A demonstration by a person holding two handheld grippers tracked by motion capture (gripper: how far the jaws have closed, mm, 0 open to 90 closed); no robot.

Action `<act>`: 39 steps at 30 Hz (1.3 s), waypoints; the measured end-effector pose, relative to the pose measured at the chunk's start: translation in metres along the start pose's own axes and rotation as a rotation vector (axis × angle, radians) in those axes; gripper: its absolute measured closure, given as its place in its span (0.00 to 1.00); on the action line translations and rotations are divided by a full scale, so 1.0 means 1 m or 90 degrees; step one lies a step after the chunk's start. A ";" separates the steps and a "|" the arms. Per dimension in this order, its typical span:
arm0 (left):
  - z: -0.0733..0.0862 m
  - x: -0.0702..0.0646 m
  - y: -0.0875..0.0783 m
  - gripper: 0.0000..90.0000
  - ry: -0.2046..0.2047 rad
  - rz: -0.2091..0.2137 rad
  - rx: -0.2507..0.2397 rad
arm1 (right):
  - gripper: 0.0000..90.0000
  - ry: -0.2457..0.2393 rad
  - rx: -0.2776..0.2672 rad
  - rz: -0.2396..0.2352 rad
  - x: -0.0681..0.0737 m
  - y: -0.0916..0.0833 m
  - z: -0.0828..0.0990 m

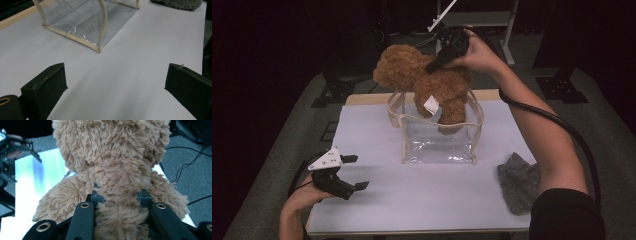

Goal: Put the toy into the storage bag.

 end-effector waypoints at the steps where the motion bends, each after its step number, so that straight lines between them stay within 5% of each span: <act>1: 0.000 0.000 0.000 0.03 0.000 0.001 0.000 | 0.74 0.002 0.005 0.001 0.001 0.002 0.003; 21: -0.002 -0.003 0.002 0.03 0.005 0.008 0.005 | 0.75 0.036 0.065 -0.024 -0.005 0.039 0.071; 33: -0.001 -0.003 0.003 0.03 0.006 0.007 0.007 | 0.74 0.049 0.142 -0.020 -0.009 0.075 0.094; 39: -0.002 -0.004 0.003 0.03 0.009 0.009 0.008 | 0.60 0.041 0.137 -0.013 -0.007 0.077 0.091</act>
Point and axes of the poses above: each handheld gripper's, and its own axes: y roughly forward along the jaws, z roughly out of its underside, x roughly to its left, the point moved 1 cm from there along y, roughly forward along the jaws, and after that the axes turned 9 degrees about -z, right-handed, at the moved point
